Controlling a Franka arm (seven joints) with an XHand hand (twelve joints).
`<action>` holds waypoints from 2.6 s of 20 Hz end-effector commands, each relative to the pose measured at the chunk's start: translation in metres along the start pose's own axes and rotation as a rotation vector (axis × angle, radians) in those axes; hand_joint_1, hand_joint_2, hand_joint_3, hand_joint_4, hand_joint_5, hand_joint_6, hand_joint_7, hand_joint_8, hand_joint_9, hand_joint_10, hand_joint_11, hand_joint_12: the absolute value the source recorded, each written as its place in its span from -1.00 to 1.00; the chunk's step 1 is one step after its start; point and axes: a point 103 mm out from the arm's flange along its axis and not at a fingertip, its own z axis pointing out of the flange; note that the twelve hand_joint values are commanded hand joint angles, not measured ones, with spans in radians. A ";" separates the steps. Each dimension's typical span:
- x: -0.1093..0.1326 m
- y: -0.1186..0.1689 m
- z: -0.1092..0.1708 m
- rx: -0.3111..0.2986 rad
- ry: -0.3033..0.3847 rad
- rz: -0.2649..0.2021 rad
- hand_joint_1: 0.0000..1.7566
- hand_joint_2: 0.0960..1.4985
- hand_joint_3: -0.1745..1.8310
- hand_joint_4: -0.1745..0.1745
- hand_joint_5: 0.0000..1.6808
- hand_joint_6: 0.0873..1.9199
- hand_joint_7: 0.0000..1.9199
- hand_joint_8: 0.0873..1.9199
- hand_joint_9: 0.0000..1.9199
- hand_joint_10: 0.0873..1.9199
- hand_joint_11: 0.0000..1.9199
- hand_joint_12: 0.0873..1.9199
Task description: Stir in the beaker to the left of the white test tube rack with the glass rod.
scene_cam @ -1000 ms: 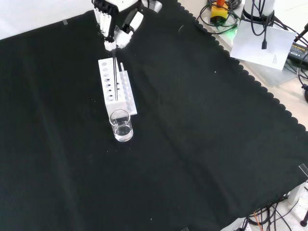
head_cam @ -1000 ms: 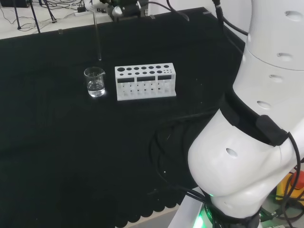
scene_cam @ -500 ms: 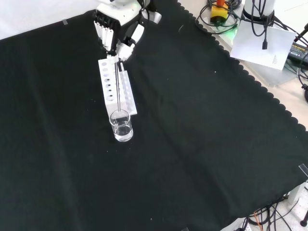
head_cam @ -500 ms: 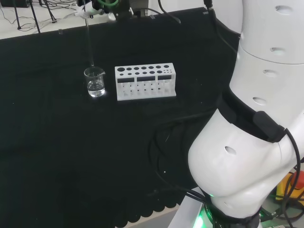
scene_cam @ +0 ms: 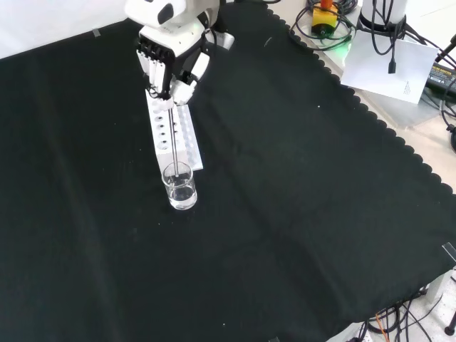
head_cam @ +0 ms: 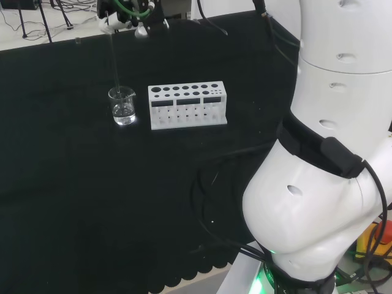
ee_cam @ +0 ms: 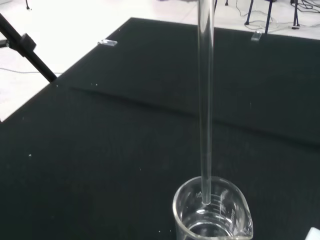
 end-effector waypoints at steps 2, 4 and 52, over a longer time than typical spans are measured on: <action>-0.004 0.003 0.026 0.023 0.001 0.000 0.50 0.44 -1.00 -1.00 0.42 -0.67 0.28 -0.10 0.68 -0.31 0.66 -0.32; -0.005 0.003 0.033 0.029 0.002 -0.001 0.50 0.44 -1.00 -1.00 0.42 -0.67 0.28 -0.10 0.68 -0.31 0.66 -0.31; -0.021 0.001 0.058 0.076 0.013 0.036 0.50 0.45 -1.00 -1.00 0.40 -0.65 0.26 -0.08 0.68 -0.31 0.66 -0.30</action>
